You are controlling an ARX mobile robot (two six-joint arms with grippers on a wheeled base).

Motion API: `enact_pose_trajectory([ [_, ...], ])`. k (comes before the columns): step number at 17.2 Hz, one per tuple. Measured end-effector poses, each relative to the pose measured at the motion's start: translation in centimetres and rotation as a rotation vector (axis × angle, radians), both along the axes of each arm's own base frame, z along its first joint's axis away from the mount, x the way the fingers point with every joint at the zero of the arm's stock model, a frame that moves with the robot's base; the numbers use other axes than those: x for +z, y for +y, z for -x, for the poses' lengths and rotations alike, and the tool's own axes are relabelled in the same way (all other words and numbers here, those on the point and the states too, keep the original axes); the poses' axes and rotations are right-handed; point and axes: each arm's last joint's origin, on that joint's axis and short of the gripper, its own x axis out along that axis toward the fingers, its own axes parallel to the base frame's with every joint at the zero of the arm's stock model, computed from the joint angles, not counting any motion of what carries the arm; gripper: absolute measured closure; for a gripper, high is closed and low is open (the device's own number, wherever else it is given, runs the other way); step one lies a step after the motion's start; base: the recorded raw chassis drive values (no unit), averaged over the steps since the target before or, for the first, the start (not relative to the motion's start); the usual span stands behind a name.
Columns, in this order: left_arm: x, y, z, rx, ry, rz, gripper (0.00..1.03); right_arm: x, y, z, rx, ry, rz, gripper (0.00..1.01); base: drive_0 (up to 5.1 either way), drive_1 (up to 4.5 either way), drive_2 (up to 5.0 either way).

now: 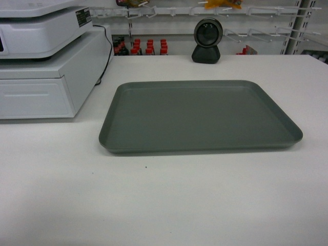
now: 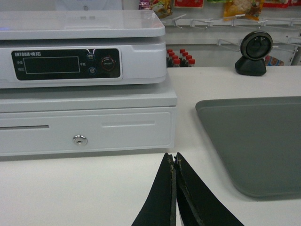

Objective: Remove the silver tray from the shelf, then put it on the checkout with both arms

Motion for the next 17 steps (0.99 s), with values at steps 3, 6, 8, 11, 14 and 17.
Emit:
enact_pose_trajectory([
  [3, -0.4, 1.0, 1.5, -0.008, -0.002, 0.001, 1.02, -0.7, -1.2, 1.6, -0.008, 0.003, -0.001, 1.00, 0.0, 0.00, 0.0],
  [6, -1.1, 1.6, 2.8, 0.007, -0.024, 0.001, 1.02, -1.2, -1.1, 2.9, -0.002, 0.004, -0.001, 1.00, 0.0, 0.00, 0.0],
  [8, -1.5, 1.5, 4.1, 0.004, -0.009, 0.001, 1.02, -2.0, -1.1, 4.1, 0.002, -0.026, -0.001, 1.00, 0.0, 0.00, 0.0],
  [11, -1.3, 1.5, 4.7, 0.004, -0.008, 0.001, 1.02, -2.1, -1.1, 4.9, 0.003, -0.011, 0.000, 1.00, 0.0, 0.00, 0.0],
  [14, -1.0, 1.5, 5.5, 0.004, -0.024, 0.001, 1.02, -1.9, -1.1, 5.6, 0.002, -0.014, 0.000, 1.00, 0.0, 0.00, 0.0],
  [17, -0.9, 1.5, 6.2, 0.004, -0.027, 0.001, 1.02, -1.8, -1.1, 6.4, 0.002, -0.021, 0.000, 1.00, 0.0, 0.00, 0.0],
])
